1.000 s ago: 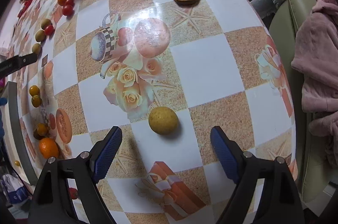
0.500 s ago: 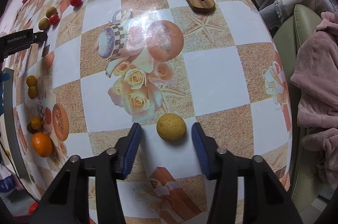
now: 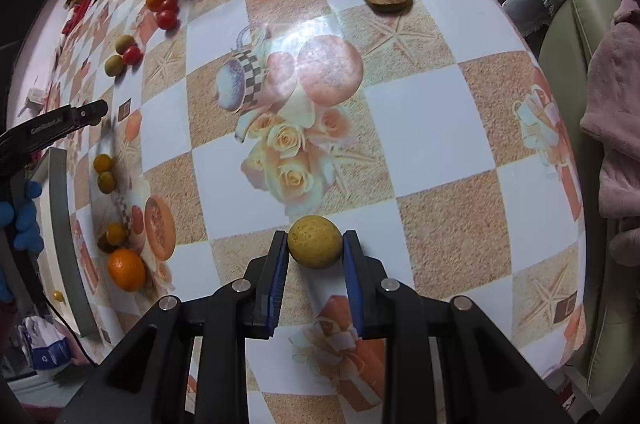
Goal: Organize fruits
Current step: 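Carry both brown fruits over the tray and open both tools to release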
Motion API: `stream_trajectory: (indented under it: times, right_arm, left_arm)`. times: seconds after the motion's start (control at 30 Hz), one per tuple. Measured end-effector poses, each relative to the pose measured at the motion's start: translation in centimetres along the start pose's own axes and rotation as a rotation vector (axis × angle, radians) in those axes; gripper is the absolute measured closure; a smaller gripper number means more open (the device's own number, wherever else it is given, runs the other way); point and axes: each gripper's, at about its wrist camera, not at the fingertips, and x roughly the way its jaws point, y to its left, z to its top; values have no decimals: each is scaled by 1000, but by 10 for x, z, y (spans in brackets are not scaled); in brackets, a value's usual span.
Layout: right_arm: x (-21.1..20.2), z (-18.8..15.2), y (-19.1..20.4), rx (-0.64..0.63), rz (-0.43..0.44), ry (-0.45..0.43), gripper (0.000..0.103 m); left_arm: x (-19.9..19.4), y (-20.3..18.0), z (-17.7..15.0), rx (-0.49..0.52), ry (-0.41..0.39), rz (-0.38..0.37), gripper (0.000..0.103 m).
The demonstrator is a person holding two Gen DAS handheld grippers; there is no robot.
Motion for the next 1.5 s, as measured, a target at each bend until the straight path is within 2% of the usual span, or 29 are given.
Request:
stream_trajectory:
  times: [0.13,0.27,0.53,1.03,1.3,1.5]
  right_arm:
    - [-7,-10,12,-7,7,-1,74]
    - [-7,-5,24,-32,13,-9,74]
    - [-12,1,70,-129,28,-25,74]
    - [1,7,227,-437,101,0,74]
    - [17,0,318,-591,147,38,74]
    - [39,-9,383,-703,159,69,74]
  left_arm:
    - [-25,4,-26,-30,-16,-24,77]
    - [-47,22,-46,-68,-35,-30,77]
    - [-69,67,-77,-127,-53,5,77]
    - [-96,180,-149,-335,-71,90,77]
    - [-88,228,-186,-408,-34,188,77]
    - [-75,248,-199,-432,-4,233,77]
